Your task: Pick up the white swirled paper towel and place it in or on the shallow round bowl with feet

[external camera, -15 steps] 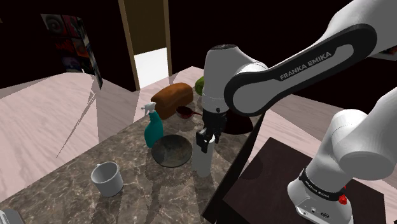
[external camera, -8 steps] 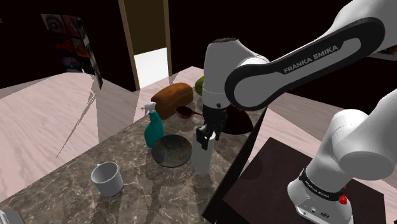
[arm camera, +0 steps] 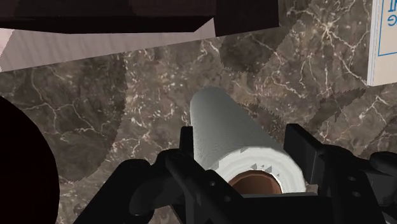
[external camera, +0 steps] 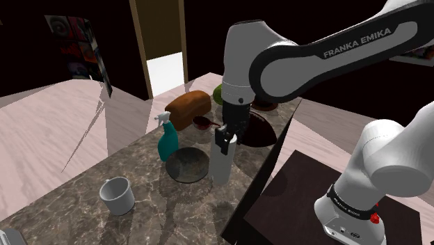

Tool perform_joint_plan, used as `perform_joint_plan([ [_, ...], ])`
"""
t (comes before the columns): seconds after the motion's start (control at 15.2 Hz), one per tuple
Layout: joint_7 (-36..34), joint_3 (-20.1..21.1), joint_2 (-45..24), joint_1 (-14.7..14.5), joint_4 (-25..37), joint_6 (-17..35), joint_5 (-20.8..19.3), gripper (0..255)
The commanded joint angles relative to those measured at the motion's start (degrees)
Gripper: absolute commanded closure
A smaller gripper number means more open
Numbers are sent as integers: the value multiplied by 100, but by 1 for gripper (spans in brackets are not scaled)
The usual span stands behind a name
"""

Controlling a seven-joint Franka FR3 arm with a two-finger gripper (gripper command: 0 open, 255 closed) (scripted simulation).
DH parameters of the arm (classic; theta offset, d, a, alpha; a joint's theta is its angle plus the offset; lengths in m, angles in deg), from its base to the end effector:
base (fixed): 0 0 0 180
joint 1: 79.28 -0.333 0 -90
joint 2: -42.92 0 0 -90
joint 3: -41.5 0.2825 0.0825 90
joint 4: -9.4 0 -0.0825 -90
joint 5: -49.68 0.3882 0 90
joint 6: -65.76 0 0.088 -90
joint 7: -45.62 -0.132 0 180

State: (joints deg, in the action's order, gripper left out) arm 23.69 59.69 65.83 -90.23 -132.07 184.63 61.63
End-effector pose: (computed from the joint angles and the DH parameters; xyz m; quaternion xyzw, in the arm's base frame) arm 0.3770 0.2213 0.3721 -0.9995 0.0000 0.0156 0.0260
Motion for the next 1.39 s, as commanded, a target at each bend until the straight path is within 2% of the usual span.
perform_joint_plan([
  [0.0,2,-26,69,3,95,-167,-8,255],
  [0.66,-34,-126,281,22,700,-981,-60,255],
  [1.32,-216,-80,-1787,313,3443,-1706,-688,255],
])
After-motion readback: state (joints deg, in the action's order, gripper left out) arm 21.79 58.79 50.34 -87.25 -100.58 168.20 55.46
